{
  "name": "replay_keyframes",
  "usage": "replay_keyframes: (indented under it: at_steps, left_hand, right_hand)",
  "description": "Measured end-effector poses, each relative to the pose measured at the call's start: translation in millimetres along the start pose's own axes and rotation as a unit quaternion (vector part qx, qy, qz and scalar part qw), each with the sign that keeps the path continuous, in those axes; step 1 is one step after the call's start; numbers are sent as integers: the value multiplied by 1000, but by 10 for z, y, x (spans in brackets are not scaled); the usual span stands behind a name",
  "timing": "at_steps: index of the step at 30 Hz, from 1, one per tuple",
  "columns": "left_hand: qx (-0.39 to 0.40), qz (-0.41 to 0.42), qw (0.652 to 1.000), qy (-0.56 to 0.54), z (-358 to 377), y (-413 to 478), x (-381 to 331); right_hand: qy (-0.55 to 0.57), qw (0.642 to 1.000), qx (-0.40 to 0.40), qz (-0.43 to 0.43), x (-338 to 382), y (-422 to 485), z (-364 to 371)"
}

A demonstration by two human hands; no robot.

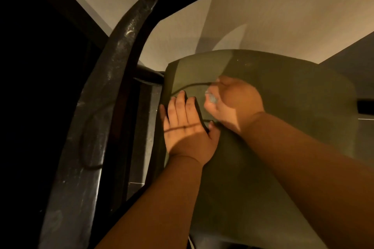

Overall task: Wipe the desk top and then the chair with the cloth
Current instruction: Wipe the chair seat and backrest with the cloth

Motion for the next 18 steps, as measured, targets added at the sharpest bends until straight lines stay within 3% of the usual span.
replay_keyframes:
  at_steps: [4,7,11,14,18]
  left_hand:
    - [19,-25,1000,0,-9,-4,5]
    - [17,-29,999,-6,13,-16,4]
    - [19,-36,999,-9,56,-20,5]
    - [15,-37,999,-16,46,-15,18]
    - [29,-42,999,-7,33,-1,4]
  right_hand:
    - [-57,996,-58,47,-343,259,2]
    - [-38,995,-50,78,-295,281,-30]
    - [34,999,4,-17,-66,140,-73]
    - [21,995,36,-96,-70,216,-72]
    - [-46,997,26,-50,-309,632,-49]
Point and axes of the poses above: each hand's wrist, its own y-axis towards the middle knuckle, its own z-axis out of the palm, x = y × z, the point moved 2 cm from there along y, towards the middle knuckle, and after that the axes turned 4 degrees about -x, right-handed, at the moved point
